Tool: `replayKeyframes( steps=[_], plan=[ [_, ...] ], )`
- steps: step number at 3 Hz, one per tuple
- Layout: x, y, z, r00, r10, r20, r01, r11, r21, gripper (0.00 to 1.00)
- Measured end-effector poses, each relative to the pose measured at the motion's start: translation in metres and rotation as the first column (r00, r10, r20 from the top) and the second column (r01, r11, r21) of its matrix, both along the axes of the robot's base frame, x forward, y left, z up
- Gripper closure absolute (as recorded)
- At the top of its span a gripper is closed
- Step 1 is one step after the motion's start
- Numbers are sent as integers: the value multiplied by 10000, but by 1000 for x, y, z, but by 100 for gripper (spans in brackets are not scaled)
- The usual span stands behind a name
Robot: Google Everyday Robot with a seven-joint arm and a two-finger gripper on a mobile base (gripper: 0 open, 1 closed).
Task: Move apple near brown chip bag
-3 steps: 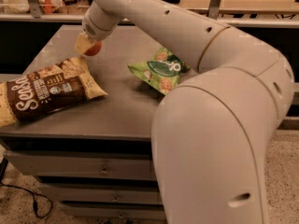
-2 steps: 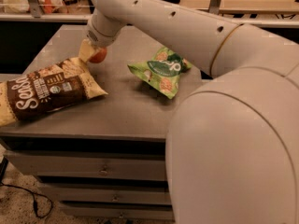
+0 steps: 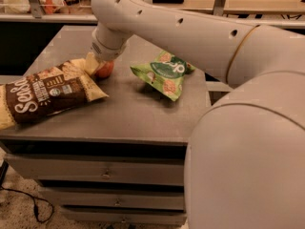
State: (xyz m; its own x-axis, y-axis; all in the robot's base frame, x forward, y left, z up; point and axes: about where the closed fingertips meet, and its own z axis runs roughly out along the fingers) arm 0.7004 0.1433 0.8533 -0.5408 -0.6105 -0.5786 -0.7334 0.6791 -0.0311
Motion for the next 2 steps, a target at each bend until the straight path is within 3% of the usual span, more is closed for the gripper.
replayKeyframes(
  steps=[2],
  plan=[
    [-7,2,-6,9994,-135,-326,138,9999,102,59]
  ],
)
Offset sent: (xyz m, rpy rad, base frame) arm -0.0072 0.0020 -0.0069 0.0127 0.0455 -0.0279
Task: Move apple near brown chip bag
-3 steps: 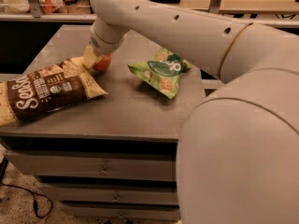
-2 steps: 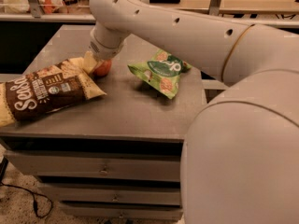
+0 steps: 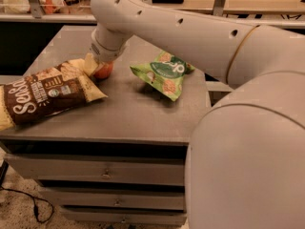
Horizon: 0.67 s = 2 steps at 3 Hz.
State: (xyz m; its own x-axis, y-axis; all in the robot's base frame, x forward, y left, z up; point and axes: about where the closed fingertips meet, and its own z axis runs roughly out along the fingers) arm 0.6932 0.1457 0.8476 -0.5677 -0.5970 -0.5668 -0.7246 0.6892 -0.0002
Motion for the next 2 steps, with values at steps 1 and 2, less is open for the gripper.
replayKeyframes(
  steps=[1,2],
  plan=[
    [0,0,1,10000,0,0,0,10000,0,36],
    [0,0,1,10000,1,1,-1,10000,0,13]
  ],
)
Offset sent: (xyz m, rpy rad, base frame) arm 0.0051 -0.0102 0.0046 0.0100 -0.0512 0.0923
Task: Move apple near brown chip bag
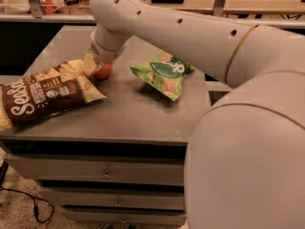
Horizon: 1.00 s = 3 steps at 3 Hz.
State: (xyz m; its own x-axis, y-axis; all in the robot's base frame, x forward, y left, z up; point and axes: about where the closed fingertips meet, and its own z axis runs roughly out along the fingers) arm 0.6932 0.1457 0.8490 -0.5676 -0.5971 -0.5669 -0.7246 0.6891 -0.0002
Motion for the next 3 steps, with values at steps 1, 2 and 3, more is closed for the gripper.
replayKeyframes(
  steps=[1,2,3],
  plan=[
    [0,0,0,10000,1,1,-1,10000,0,0],
    [1,-10,8,9976,470,516,-475,9988,87,0],
    [4,-28,24,9835,987,1515,-998,9950,-2,0]
  ],
)
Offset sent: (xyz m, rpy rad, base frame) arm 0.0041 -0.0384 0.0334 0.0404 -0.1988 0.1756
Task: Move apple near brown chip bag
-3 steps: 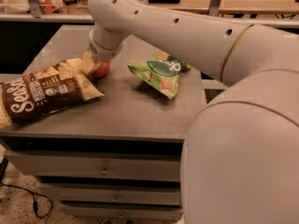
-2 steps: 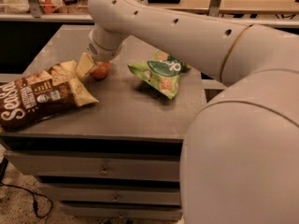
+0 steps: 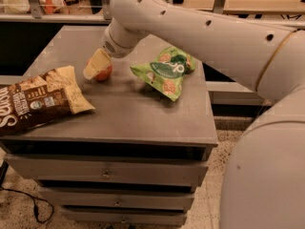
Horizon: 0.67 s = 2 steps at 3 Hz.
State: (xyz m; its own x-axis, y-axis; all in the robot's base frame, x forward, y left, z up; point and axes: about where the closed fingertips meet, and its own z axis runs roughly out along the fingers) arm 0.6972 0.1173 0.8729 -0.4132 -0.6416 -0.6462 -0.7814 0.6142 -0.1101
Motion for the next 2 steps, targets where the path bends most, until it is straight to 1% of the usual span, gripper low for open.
replayKeyframes(
  steps=[1,2],
  plan=[
    [1,-27,16,9978,200,633,-197,9998,-53,0],
    [1,-29,16,9974,251,672,-244,9996,-110,0]
  ],
)
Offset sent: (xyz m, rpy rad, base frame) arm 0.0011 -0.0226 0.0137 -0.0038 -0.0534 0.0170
